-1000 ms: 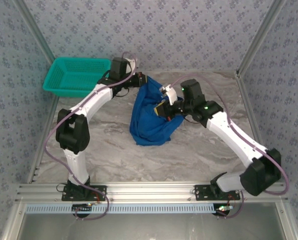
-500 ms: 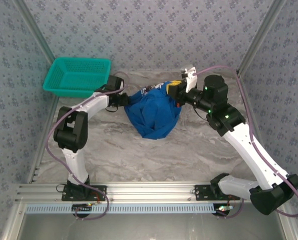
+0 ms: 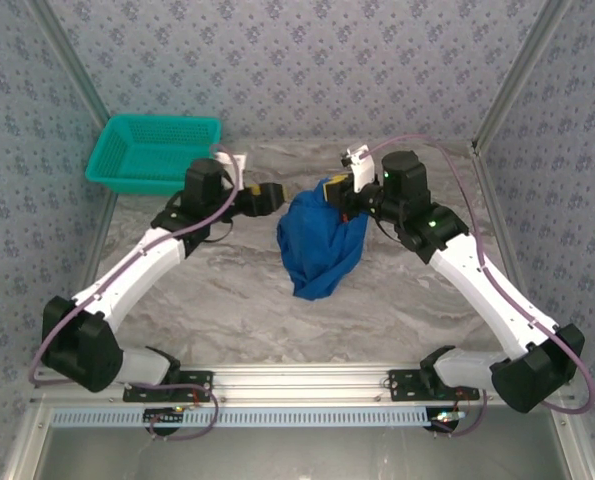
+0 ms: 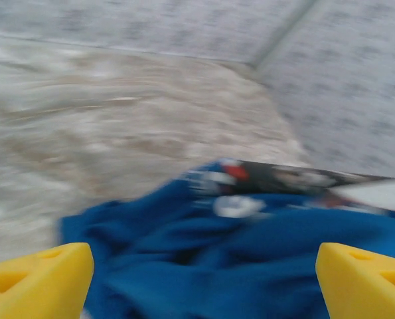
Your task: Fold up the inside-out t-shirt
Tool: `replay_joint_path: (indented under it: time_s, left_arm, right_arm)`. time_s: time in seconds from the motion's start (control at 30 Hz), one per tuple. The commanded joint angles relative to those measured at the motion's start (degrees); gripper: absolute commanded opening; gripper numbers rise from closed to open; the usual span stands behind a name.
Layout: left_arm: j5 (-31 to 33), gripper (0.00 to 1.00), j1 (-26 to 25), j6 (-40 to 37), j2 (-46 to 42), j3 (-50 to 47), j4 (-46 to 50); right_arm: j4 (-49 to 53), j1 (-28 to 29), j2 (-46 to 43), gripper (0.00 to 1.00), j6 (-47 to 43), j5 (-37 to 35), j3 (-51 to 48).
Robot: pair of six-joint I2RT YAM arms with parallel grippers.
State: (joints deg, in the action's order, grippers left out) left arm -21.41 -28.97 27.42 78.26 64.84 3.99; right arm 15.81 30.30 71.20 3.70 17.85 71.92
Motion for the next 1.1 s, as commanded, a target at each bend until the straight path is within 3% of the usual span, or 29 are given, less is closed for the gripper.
replay_joint_path:
  time_s: [0.0,0.13,0.23,0.37,0.63,0.83,0.87,0.97,1.07]
  left_arm:
    - [-8.9,0.83,-2.5,2.8,4.1,4.3,-4.3]
    - [-13.3,0.60,-3.9,3.5,7.8,7.7,-2.9]
    - [-13.1,0.41,-3.8,3.3,9.2,7.7,-0.8]
    - [-11.9,0.01,-1.3,1.5,8.7,5.8,1.8]
    - [-1.9,0.00,-0.1,-2.2,6.9,-4.3,-0.1]
    - [10.0,0.02,0.0,-4.7,4.9,-12.3,-2.4]
    - [12.3,0.08,0.0,-4.8,4.7,-12.9,-1.7]
    - [17.2,0.11,0.0,-4.9,4.3,-13.9,0.7]
    - [19.6,0.31,0.3,-5.0,2.1,-14.3,2.7]
  right_arm:
    - [-0.2,0.0,0.0,0.00,-2.3,1.0,0.2]
    - [-0.3,-0.5,-0.2,0.00,-1.7,0.6,0.6]
    - [-0.5,-0.8,-0.7,0.00,-0.9,-1.1,1.7]
    - [-2.5,-1.4,-2.4,0.00,0.7,-3.4,3.7]
    - [-12.2,-4.6,-6.5,0.00,7.3,-5.8,3.2]
    - [-13.5,-7.4,-7.9,0.00,7.8,4.9,-2.2]
    - [-11.6,-7.6,-8.1,0.00,7.3,6.3,-3.0]
    - [-5.2,-8.6,-8.5,0.00,5.8,10.2,-6.5]
    - [-0.6,-9.4,-8.8,0.00,5.1,12.1,-8.2]
